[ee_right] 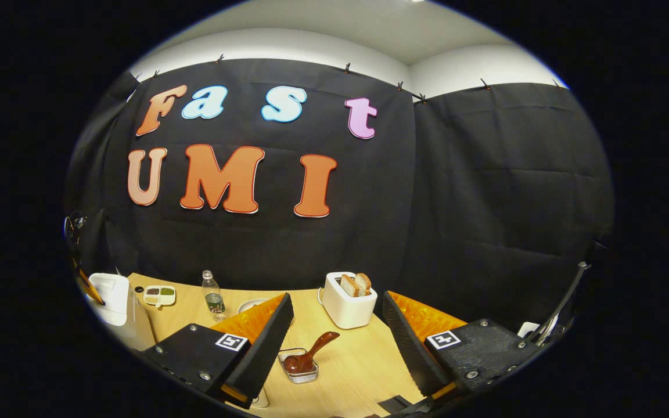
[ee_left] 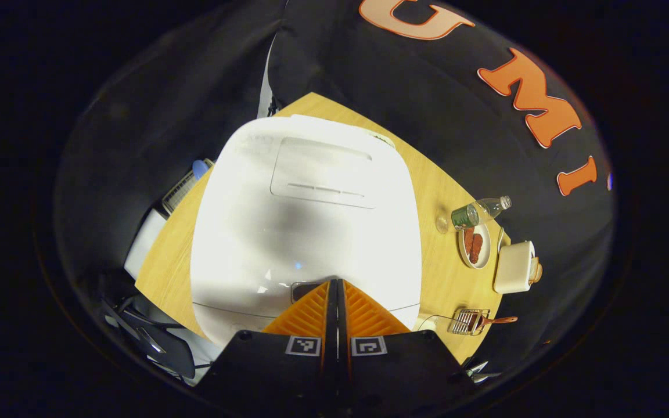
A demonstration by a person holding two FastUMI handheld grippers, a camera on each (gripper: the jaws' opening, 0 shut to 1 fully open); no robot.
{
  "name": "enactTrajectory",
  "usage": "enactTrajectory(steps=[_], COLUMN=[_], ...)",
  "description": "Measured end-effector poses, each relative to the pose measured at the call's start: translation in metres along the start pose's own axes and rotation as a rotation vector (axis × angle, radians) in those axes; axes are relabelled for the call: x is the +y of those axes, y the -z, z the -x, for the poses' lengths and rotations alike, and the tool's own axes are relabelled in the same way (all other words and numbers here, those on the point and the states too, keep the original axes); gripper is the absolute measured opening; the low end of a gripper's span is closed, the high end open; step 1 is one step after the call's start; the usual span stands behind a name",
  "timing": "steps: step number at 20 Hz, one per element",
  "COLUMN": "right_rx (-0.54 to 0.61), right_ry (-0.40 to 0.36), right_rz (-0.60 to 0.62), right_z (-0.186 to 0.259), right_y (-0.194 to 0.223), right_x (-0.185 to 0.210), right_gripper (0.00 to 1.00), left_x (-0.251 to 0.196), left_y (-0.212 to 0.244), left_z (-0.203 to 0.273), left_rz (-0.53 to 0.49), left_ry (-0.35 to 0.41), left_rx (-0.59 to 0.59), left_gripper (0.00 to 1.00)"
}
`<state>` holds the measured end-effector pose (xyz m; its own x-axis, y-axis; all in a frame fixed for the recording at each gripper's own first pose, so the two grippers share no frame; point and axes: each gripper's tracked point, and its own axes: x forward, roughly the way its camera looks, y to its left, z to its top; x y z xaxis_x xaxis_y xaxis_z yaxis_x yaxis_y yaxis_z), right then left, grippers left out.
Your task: Close the left gripper, press the button to open the rice cooker; take a wooden spoon from the chopstick holder with the right hand, scoop a spoonful of rice and pour it into the rice cooker, then put the wooden spoon back into the chopstick holder.
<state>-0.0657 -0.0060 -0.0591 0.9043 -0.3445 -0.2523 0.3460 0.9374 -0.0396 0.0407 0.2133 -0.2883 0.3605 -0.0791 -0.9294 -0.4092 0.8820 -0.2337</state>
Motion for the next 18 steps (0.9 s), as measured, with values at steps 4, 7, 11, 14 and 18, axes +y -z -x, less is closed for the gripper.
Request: enactTrajectory(steps=[4, 7, 11, 14, 18], right_rx=[0.024, 0.028, 0.068, 0.092, 0.123], right_ry=[-0.018, -0.031, -0.063, -0.075, -0.085], right_rz=[-0.003, -0.004, -0.016, -0.018, -0.027], right_z=[-0.003, -0.009, -0.017, -0.024, -0.033], right_y=[0.008, 0.009, 0.02, 0.027, 0.04], right_x=[0.007, 0.008, 0.013, 0.016, 0.015], right_gripper=[0.96, 0.97, 0.97, 0.97, 0.97], left_x=[0.002, -0.005, -0.016, -0.024, -0.033], left_y=[-0.006, -0.016, -0.033, -0.061, -0.098], left_z=[0.005, 0.022, 0.044, 0.071, 0.106], left_rz=[-0.012, -0.069, -0.125, -0.176, -0.194], left_ry=[0.007, 0.007, -0.016, -0.046, -0.08], left_rx=[-0.013, -0.102, -0.213, -0.366, -0.576], left_gripper=[0.05, 0.06, 0.06, 0.05, 0.05])
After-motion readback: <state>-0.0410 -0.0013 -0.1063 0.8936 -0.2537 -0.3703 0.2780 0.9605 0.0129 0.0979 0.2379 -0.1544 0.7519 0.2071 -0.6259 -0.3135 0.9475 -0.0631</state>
